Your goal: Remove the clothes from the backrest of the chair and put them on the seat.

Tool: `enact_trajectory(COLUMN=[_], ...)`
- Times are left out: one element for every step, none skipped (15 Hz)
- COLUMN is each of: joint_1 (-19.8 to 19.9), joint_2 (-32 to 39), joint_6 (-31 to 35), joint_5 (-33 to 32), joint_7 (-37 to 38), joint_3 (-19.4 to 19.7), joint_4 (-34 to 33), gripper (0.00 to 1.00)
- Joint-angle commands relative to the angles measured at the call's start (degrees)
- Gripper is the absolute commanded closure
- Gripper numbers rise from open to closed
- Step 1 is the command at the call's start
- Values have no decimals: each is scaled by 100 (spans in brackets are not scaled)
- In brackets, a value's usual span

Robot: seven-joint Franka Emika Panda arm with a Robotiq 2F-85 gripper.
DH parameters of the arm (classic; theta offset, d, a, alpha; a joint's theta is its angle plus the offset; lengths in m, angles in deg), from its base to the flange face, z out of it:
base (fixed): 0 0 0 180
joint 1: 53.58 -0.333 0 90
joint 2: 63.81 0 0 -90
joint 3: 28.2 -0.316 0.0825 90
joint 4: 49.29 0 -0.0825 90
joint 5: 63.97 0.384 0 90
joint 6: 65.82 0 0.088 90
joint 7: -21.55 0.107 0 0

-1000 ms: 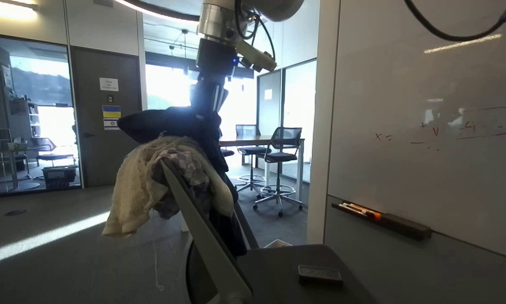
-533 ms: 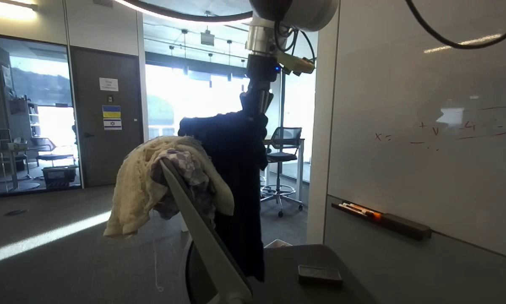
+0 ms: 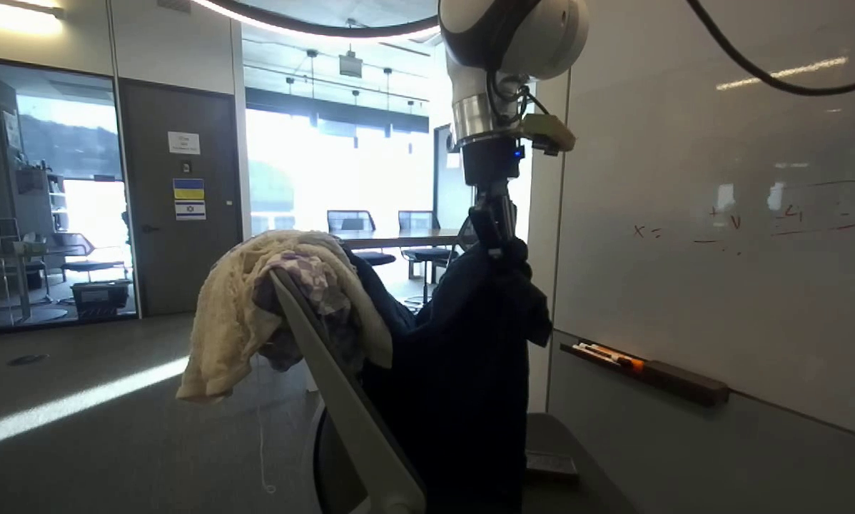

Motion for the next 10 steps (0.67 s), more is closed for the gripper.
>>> enact_trajectory(joint_1=[-42,-38,-25,-14,-15,-21,-44,-66,-98,-127], joint_2=[98,50,-44,-135,-184,-157,-71,26,128,185], joint_6=[-671,-758,-850,-955,-1011,-1046,-1120,-1217,-1070,-919], joint_5=[73,61,99,98,89,89,100,111,136,182], joint_7=[-251,-327,-450,-525,-633,-663,-737,-807,-881,-996], joint_3=[-16,-12,7,20,25,26,12,-7,-39,-66], joint_4=[93,169,242,306,341,318,247,159,110,77], gripper=[94,94,94,94,94,94,94,94,94,94])
